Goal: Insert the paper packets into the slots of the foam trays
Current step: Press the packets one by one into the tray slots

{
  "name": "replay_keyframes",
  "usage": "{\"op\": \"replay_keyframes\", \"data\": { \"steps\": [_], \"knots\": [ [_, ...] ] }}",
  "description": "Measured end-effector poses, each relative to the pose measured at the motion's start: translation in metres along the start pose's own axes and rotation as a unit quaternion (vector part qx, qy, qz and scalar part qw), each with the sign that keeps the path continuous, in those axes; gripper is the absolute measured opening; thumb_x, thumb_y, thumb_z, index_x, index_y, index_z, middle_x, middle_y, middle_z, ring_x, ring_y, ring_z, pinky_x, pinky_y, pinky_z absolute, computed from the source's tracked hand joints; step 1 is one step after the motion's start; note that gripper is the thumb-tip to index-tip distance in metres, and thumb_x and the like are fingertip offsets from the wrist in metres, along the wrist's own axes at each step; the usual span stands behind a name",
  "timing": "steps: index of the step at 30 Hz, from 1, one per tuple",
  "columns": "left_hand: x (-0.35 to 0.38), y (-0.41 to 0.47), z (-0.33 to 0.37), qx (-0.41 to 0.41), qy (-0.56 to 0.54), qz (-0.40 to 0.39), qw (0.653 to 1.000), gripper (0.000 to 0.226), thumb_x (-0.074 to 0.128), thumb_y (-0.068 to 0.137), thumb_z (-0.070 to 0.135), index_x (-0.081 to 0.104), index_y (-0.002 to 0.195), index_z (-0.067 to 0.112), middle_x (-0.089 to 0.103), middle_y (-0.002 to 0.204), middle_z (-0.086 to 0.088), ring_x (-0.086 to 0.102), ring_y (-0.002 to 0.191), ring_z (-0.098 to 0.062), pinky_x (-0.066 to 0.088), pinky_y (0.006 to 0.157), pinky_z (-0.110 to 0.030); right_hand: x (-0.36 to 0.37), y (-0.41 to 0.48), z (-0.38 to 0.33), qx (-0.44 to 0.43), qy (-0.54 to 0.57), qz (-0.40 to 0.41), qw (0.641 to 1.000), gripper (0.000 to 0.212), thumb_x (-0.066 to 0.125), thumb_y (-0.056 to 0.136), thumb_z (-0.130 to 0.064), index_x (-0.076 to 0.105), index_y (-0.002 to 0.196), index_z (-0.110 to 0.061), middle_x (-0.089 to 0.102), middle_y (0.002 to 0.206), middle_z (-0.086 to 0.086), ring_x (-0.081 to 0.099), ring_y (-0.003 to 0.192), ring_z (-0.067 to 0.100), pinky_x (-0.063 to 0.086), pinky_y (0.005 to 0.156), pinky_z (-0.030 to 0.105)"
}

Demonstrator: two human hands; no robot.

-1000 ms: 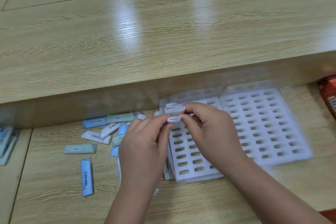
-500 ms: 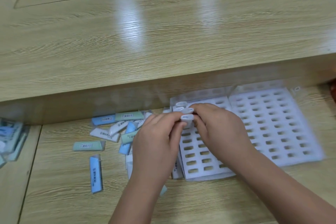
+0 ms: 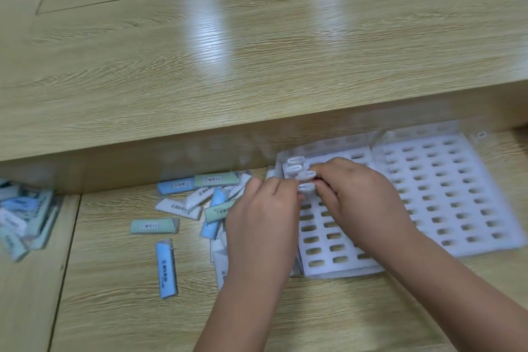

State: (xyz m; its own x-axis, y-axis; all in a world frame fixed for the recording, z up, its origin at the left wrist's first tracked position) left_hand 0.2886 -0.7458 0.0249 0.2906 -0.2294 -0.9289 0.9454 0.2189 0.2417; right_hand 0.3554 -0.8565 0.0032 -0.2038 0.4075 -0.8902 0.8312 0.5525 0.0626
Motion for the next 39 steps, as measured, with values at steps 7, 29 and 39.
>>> {"op": "replay_keyframes", "data": {
  "steps": [7, 29, 39],
  "knots": [
    [-0.018, -0.03, -0.02, -0.062, -0.164, 0.071, 0.982, 0.028, 0.067, 0.09, 0.031, 0.068, 0.117, 0.022, 0.067, 0.107, 0.01, 0.063, 0.082, -0.011, 0.056, 0.066, -0.027, -0.011, -0.018, 0.005, 0.08, 0.048, 0.056, 0.994, 0.025, 0.063, 0.091, -0.025, 0.067, 0.115, -0.024, 0.065, 0.098, -0.011, 0.059, 0.079, 0.004, 0.035, 0.066, 0.01],
    [-0.005, -0.13, -0.11, -0.378, -0.133, -0.08, 0.913, 0.033, 0.059, 0.075, 0.065, 0.051, 0.094, 0.04, 0.051, 0.09, 0.016, 0.056, 0.079, -0.004, 0.043, 0.061, -0.03, 0.054, -0.048, -0.104, 0.046, -0.062, 0.016, 0.997, 0.026, 0.071, 0.081, -0.033, 0.065, 0.105, -0.027, 0.057, 0.097, -0.006, 0.061, 0.063, 0.016, 0.037, 0.035, 0.026],
    [0.003, -0.12, -0.13, -0.43, -0.275, -0.052, 0.858, 0.02, 0.074, 0.08, 0.038, 0.058, 0.073, 0.028, 0.064, 0.073, 0.014, 0.059, 0.065, -0.002, 0.044, 0.057, -0.028, 0.064, -0.015, -0.105, 0.057, -0.164, -0.097, 0.98, 0.022, 0.06, 0.092, -0.022, 0.054, 0.112, -0.03, 0.051, 0.107, -0.01, 0.054, 0.093, 0.014, 0.038, 0.053, 0.027]
  ]
}}
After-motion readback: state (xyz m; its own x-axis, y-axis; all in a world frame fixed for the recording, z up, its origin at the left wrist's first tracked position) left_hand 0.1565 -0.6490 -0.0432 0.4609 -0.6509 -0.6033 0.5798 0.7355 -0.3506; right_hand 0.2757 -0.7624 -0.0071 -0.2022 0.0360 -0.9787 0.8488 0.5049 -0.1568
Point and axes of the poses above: each hand's wrist, its own y-axis towards the middle knuckle, its own x-axis out of the palm, z = x × y, the point moved 7 cm from there along y, towards the middle knuckle
